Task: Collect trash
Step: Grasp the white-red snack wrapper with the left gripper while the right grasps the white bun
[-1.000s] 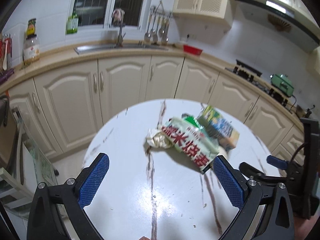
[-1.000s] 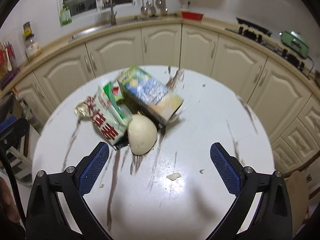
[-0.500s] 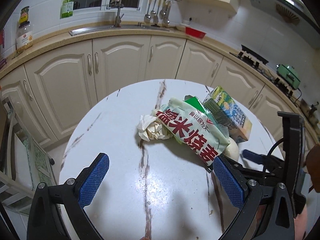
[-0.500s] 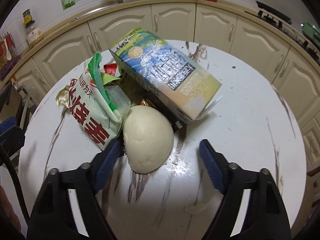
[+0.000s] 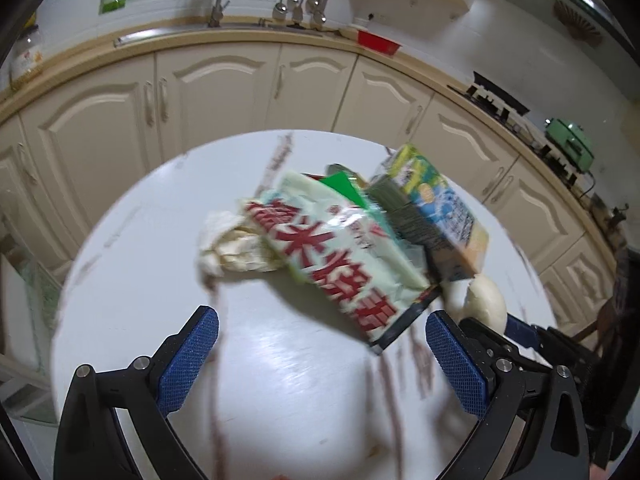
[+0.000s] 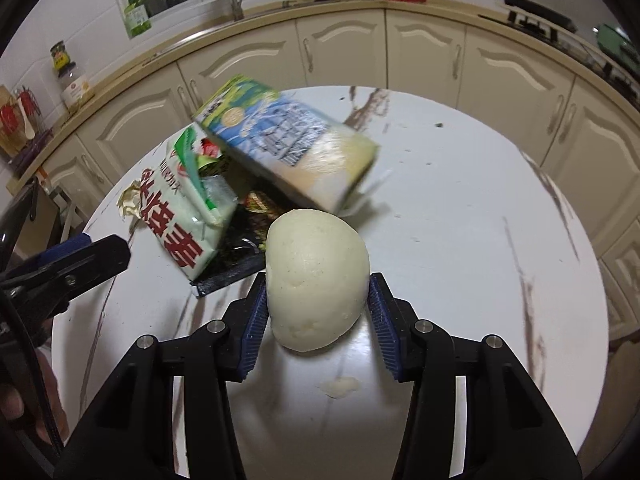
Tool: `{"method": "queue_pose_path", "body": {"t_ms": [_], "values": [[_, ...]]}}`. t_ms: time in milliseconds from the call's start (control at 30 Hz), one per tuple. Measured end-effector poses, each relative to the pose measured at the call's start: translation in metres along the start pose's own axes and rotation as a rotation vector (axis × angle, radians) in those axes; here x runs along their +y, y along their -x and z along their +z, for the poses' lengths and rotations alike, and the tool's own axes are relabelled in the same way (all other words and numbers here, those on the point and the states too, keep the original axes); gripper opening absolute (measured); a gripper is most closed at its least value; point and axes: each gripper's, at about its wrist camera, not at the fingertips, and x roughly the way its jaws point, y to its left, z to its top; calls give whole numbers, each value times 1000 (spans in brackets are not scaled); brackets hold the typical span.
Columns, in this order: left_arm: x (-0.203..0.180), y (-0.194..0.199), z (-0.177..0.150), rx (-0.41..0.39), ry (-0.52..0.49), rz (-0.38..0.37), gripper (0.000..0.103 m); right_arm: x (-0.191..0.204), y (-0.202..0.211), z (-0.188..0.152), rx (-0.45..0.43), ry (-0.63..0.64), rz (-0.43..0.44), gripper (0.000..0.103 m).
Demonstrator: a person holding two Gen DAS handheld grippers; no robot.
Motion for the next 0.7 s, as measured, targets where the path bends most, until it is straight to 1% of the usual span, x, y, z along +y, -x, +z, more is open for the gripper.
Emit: {"method": "queue_pose_path", "body": {"t_ms": [100, 167, 200, 233, 267, 300, 333, 367, 400, 467, 500, 533, 567, 633, 700], "values": [[-3, -19, 10, 5, 23, -1, 94, -10, 7, 3, -10, -17, -8, 46], [-1, -31, 15, 12, 48, 1, 87, -15, 10, 4, -15, -25, -11, 46], [0, -39, 20, 18, 65, 2, 85, -17, 11, 4, -16, -27, -11, 46], [1, -44, 21, 23, 77, 3, 79, -18, 12, 3, -18, -29, -10, 46], [3, -51, 24, 33, 92, 2, 71, -19, 12, 3, -20, -30, -9, 46], [6, -58, 28, 44, 109, -9, 66, -20, 13, 3, -20, -30, -8, 46], [9, -65, 32, 54, 126, -23, 59, -21, 13, 3, -21, -30, -7, 46], [11, -68, 33, 56, 134, -35, 55, -22, 13, 3, -20, -32, -4, 46], [12, -71, 37, 50, 138, -55, 52, -22, 13, 2, -21, -33, -2, 46], [14, -74, 42, 34, 127, -74, 35, -24, 13, 2, -21, -36, 0, 46], [15, -76, 45, 29, 126, -81, 31, -25, 13, 1, -21, -37, 1, 46], [16, -78, 45, 24, 126, -84, 23, -26, 13, 1, -21, -40, 1, 46], [19, -79, 47, 18, 127, -88, 18, -26, 14, 0, -21, -42, 1, 46], [22, -79, 51, 2, 122, -109, 13, -27, 15, -1, -22, -46, 1, 46], [25, -78, 50, -14, 99, -108, 10, -28, 19, -1, -27, -49, 0, 46]]}}
